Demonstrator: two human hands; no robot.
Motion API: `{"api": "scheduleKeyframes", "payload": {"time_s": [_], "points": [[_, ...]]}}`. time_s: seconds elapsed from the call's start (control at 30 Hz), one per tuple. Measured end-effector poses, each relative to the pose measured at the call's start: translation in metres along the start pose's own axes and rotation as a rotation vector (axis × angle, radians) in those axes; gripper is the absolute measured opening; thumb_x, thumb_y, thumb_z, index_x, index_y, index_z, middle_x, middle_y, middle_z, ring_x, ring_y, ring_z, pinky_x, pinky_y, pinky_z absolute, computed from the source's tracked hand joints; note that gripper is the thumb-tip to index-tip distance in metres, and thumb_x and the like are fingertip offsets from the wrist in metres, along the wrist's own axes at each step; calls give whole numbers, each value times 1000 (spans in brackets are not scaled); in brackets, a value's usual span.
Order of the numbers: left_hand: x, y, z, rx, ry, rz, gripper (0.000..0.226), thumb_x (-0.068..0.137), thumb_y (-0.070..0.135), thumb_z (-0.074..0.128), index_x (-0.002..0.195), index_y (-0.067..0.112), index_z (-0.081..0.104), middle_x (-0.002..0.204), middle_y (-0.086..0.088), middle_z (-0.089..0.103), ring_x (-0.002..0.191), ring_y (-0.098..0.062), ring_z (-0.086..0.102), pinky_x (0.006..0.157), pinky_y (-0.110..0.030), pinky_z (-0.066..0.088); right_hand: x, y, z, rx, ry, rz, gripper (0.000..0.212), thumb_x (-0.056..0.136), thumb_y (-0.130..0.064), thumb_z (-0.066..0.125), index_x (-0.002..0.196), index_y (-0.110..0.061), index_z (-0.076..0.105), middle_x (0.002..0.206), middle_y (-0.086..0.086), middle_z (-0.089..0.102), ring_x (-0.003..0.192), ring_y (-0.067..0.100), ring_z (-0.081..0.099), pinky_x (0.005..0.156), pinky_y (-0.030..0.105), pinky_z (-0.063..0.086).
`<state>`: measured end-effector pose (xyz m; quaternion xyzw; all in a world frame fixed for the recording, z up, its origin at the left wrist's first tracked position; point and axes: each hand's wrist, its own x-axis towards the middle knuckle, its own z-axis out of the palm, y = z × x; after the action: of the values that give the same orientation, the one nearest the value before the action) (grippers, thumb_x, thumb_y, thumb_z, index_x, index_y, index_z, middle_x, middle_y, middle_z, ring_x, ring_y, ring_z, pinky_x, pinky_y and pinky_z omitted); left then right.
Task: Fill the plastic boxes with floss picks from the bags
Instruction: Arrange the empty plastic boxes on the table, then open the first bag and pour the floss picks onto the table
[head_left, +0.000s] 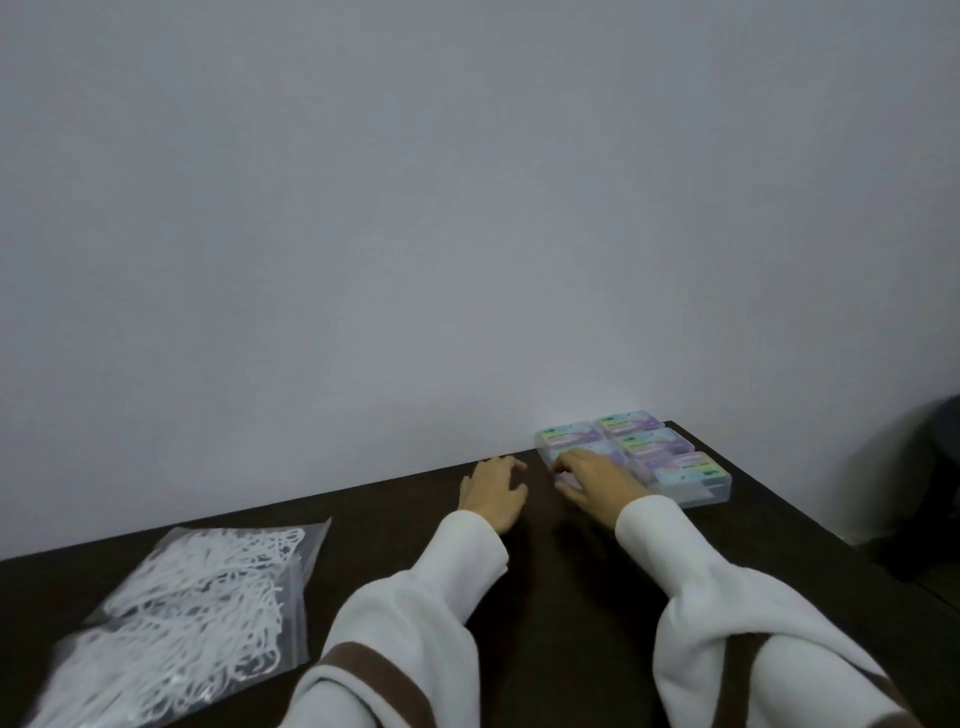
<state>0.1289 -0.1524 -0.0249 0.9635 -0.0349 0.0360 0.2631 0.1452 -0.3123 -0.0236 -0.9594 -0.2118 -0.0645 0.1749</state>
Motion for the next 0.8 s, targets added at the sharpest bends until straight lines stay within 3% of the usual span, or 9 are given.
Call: {"api": "scheduleKeyframes", "payload": {"time_s": [0.1, 0.23, 0.37, 0.53, 0.8], "points": [[-25, -18, -20, 46, 19, -20, 39, 95, 20, 50, 134, 19, 47, 139, -5, 46, 130, -21, 40, 113, -42, 27, -3, -31, 6, 27, -65, -62, 33, 95, -22, 48, 127, -15, 47, 134, 4, 49, 121, 19, 48, 102, 30, 38], [-61, -50, -49, 185, 34, -63, 40, 96, 19, 48, 136, 20, 43, 140, -3, 44, 133, -19, 36, 118, -47, 8, -6, -79, 17, 85, -194, -87, 39, 93, -23, 52, 131, -19, 43, 137, 3, 46, 122, 19, 48, 104, 33, 40], [-93, -86, -75, 259, 62, -125, 40, 96, 16, 44, 136, 20, 43, 141, -3, 44, 134, -19, 35, 116, -47, 11, -9, -125, 28, 74, -302, -144, 43, 93, -23, 52, 134, -19, 39, 140, 3, 44, 124, 20, 47, 104, 35, 40], [-137, -129, -102, 241, 146, -203, 41, 94, 11, 42, 135, 19, 47, 140, -5, 47, 130, -22, 41, 111, -41, 26, -15, -175, 47, 60, -366, -181, 43, 94, -26, 51, 135, -19, 38, 140, 4, 44, 123, 20, 48, 102, 35, 41], [-203, -187, -139, 182, 197, -350, 40, 95, 12, 41, 134, 18, 47, 143, -2, 45, 134, -19, 37, 116, -35, 13, -17, -251, 77, 57, -369, -267, 46, 93, -30, 51, 135, -16, 39, 140, 7, 43, 124, 24, 46, 103, 36, 38]]}}
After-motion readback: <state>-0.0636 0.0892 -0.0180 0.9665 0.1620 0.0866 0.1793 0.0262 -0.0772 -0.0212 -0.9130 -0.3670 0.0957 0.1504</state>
